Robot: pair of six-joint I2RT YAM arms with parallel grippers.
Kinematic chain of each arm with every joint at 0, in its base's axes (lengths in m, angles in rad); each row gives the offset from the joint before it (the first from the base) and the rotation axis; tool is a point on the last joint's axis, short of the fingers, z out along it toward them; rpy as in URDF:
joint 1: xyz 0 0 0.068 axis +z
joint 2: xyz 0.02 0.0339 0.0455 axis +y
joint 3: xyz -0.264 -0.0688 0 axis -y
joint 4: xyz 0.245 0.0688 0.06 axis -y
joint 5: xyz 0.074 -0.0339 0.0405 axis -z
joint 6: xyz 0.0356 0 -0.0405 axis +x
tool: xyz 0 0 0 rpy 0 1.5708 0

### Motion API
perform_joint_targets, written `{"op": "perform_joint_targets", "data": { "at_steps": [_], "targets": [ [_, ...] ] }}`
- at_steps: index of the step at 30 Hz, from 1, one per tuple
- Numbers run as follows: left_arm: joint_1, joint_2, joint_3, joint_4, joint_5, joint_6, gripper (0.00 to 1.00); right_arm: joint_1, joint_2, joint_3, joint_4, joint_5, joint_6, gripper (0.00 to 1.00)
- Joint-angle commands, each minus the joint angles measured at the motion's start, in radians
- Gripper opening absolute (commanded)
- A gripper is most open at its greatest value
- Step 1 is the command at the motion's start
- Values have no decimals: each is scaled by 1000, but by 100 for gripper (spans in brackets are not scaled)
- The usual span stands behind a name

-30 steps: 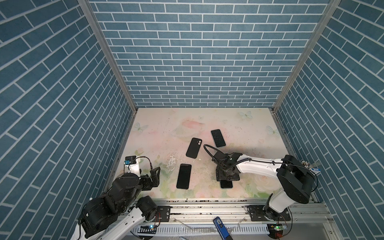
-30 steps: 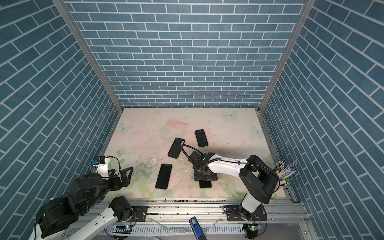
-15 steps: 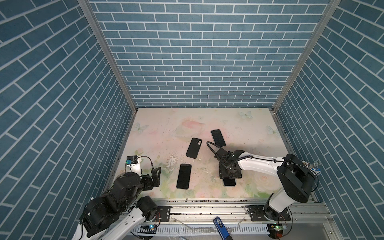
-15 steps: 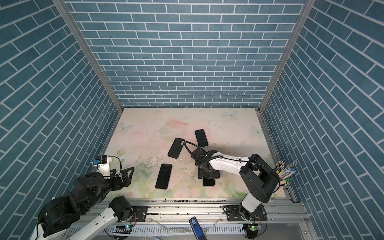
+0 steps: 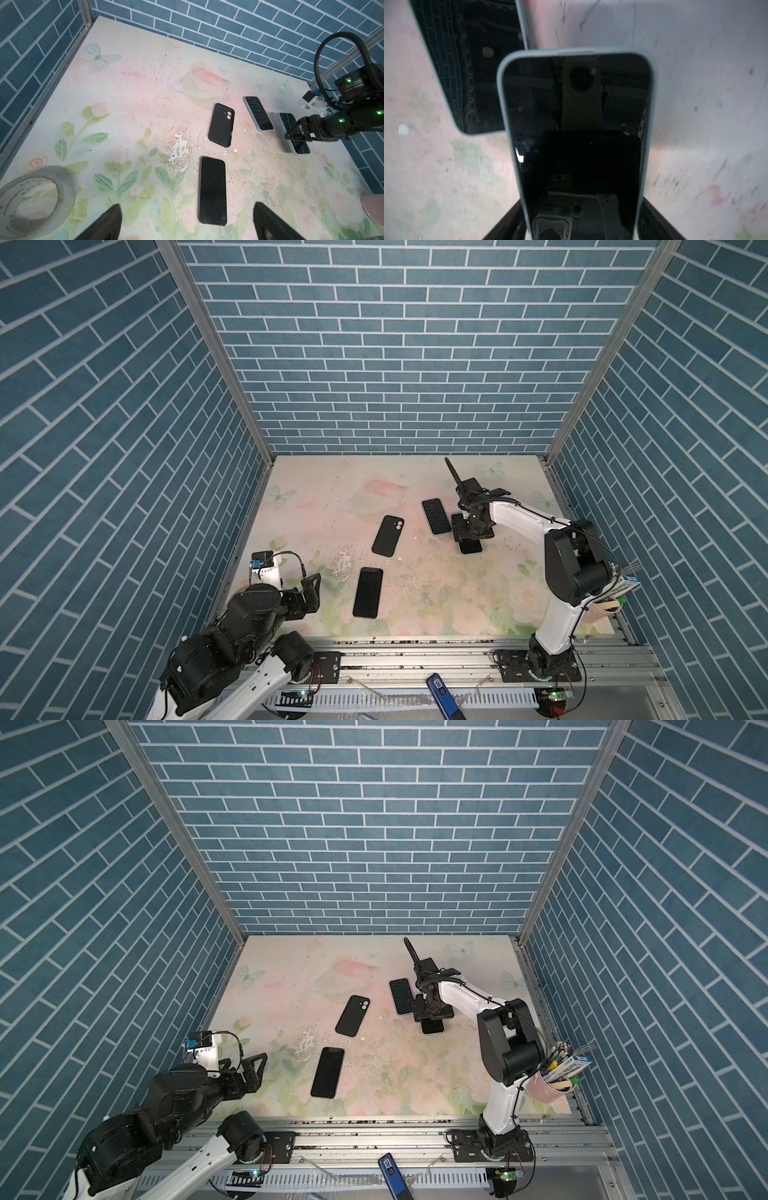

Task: Put the phone into the phone case
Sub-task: 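Carry the cased phone farther from the robot and set it beside the other cased phone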

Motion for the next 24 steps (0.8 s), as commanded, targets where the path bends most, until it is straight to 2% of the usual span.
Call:
{"op": "perform_joint_targets", "data": {
  "at_steps": [1, 15, 24],
  "targets": [
    [12, -1, -9, 8, 4, 13, 100, -59, 97, 111, -44, -12, -122, 76],
    [39, 3, -14, 12, 13, 20, 99, -97, 286, 366, -93, -42, -176, 77],
    [40, -12, -16, 15, 14, 22, 100, -99, 289, 333, -92, -29, -124, 77]
  ]
}}
